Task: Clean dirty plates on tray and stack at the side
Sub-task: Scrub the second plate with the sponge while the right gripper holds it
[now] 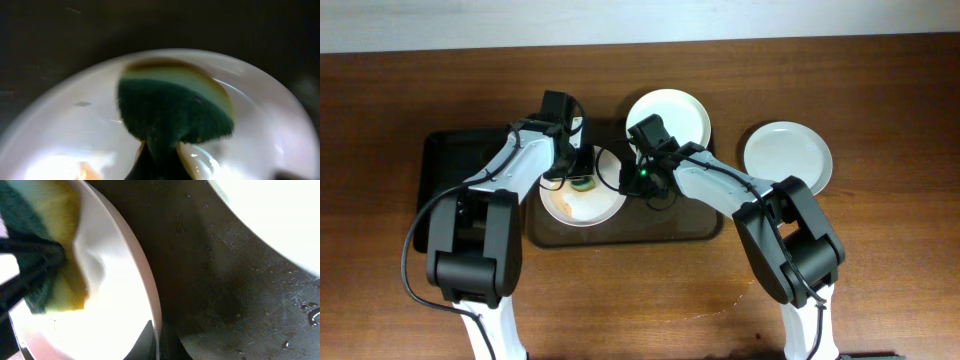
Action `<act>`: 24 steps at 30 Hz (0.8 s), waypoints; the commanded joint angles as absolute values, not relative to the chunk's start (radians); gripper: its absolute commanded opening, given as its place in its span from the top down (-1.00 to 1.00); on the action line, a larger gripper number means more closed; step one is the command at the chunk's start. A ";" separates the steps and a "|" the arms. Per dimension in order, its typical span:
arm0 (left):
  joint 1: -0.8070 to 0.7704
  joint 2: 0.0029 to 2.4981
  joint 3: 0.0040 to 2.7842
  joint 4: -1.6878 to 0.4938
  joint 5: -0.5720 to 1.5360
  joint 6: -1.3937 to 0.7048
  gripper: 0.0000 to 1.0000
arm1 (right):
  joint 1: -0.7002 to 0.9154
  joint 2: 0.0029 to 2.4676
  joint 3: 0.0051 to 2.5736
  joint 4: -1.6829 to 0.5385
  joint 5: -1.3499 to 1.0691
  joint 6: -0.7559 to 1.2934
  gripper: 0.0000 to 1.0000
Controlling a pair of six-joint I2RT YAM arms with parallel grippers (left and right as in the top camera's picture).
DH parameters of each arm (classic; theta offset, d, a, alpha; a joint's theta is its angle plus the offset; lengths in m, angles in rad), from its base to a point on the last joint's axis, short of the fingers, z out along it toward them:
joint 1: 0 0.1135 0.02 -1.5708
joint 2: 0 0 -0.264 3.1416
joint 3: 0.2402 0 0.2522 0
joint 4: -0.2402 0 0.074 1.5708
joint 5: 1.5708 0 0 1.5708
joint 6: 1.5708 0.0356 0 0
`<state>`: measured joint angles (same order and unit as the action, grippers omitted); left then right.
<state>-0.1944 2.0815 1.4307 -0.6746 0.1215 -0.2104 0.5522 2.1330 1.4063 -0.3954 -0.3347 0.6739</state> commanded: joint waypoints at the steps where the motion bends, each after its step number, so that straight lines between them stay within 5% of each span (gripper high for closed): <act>1: -0.178 2.115 1.415 -0.748 -0.327 -0.327 0.99 | 0.555 2.167 1.395 -0.403 -0.337 0.663 0.92; 5: -0.178 2.115 1.415 -0.908 -0.382 -0.379 0.99 | 0.555 2.167 1.395 -0.400 -0.338 0.663 0.92; 10: -0.168 2.115 1.421 -1.019 0.157 -0.159 0.99 | 0.555 2.167 1.395 -0.400 -0.348 0.662 0.92; 18: 0.030 2.114 1.814 -1.198 0.308 -0.088 0.87 | 0.554 2.167 1.395 -0.384 -0.329 0.656 0.89; 21: 0.038 2.115 1.827 -1.183 0.269 -0.088 0.81 | 0.554 2.167 1.395 -0.377 -0.310 0.644 0.11; 22: 0.039 2.114 1.827 -1.183 0.254 -0.088 0.81 | 0.555 2.167 1.395 -0.377 -0.303 0.644 0.09; 24: 0.038 2.115 1.826 -1.171 0.239 -0.088 0.80 | 0.565 2.167 1.395 -0.377 -0.303 0.644 0.40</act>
